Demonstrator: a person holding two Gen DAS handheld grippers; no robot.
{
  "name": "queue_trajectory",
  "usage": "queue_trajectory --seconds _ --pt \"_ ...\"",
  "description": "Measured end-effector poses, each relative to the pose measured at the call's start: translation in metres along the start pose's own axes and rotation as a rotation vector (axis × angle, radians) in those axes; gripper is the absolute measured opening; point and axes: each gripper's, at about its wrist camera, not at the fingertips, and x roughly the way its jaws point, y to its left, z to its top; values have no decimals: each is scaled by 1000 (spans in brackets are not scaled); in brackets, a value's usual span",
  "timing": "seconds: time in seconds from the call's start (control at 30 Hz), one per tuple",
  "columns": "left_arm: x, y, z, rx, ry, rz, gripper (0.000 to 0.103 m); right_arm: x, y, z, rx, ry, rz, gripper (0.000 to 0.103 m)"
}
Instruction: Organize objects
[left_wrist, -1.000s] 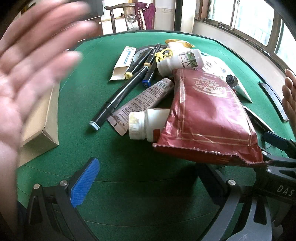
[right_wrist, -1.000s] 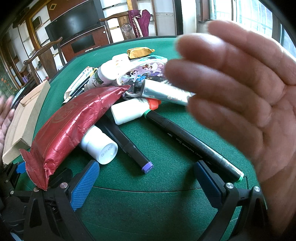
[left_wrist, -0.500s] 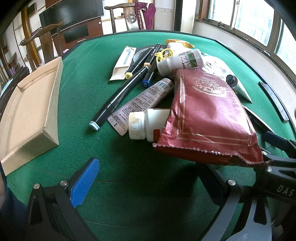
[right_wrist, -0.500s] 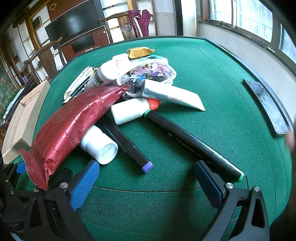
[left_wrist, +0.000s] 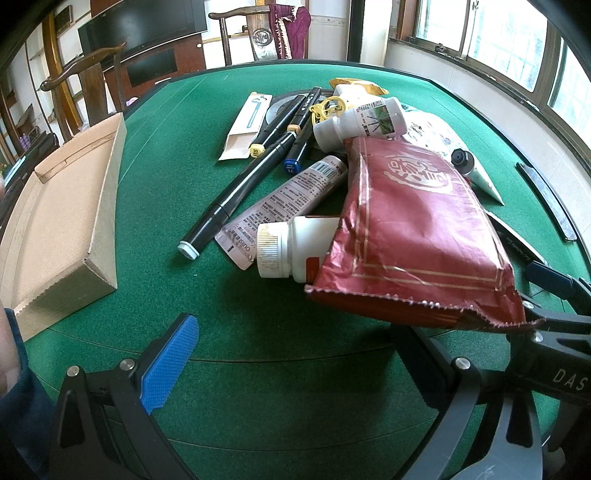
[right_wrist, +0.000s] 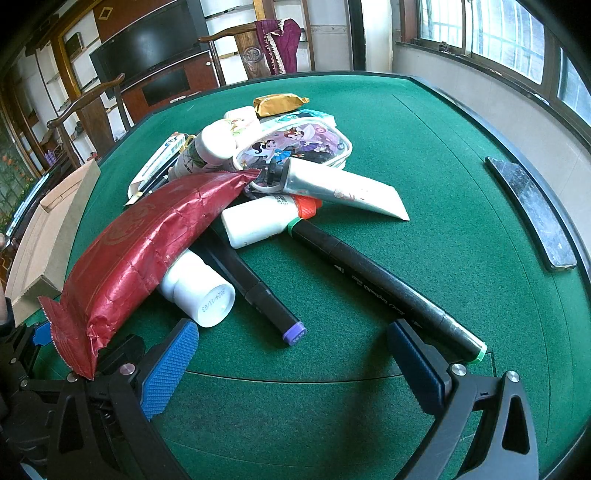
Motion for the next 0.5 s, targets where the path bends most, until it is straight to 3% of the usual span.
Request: queue_trajectory --seconds 0.5 --pt "0 0 0 0 0 0 103 2 -1 3 0 1 -3 103"
